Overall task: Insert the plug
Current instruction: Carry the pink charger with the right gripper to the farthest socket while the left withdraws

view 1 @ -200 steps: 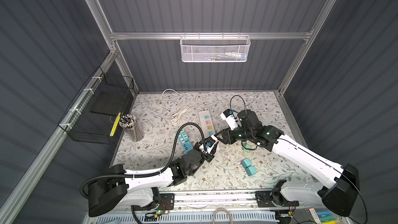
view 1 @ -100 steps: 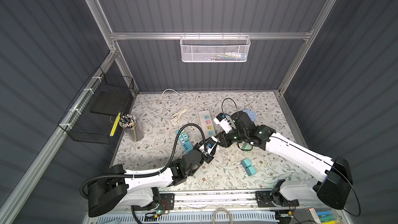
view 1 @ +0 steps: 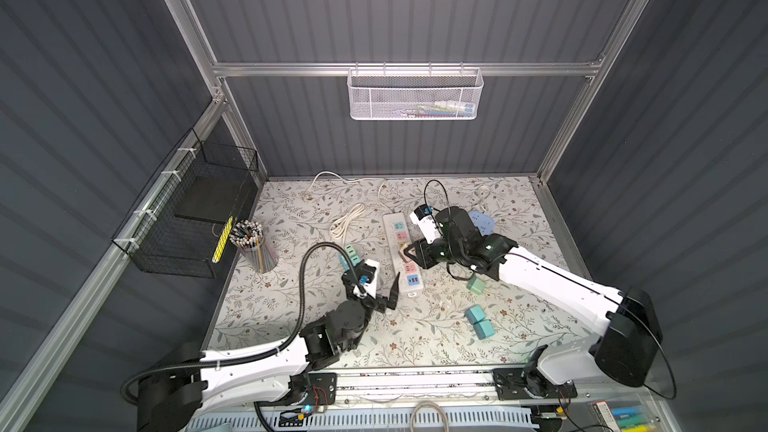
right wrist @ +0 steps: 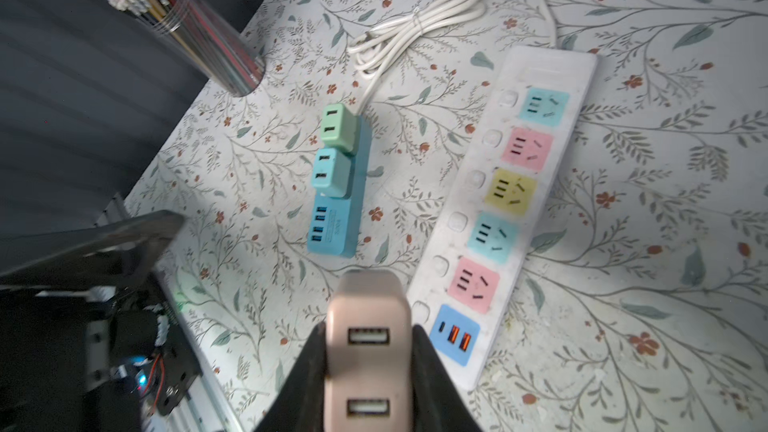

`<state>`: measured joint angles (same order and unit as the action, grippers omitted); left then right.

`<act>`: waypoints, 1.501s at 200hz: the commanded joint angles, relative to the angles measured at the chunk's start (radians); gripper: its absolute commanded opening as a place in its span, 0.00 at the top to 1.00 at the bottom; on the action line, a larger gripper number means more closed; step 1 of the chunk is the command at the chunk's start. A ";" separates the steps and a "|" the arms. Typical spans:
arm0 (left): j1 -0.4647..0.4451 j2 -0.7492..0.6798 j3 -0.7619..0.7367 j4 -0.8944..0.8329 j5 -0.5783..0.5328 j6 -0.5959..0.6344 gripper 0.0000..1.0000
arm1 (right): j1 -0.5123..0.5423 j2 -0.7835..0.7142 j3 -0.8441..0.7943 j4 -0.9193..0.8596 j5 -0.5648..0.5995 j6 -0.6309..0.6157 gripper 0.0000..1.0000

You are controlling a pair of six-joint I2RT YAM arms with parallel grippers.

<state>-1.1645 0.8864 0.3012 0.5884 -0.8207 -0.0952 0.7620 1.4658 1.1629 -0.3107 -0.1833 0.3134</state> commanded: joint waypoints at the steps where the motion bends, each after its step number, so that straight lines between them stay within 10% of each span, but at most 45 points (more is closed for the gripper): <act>1: 0.003 -0.149 0.018 -0.214 -0.201 -0.193 0.00 | 0.000 0.104 0.068 0.050 0.113 -0.010 0.76; 63: 0.009 -0.310 0.139 -0.688 -0.291 -0.380 0.00 | -0.007 0.426 0.335 0.039 0.459 0.063 0.76; 300: 0.010 -0.327 0.130 -0.707 -0.296 -0.342 0.00 | -0.088 0.762 0.593 -0.003 0.347 0.058 0.77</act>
<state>-1.1576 0.5613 0.4217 -0.1135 -1.0901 -0.4416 0.6731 2.1864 1.7325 -0.3012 0.1493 0.3603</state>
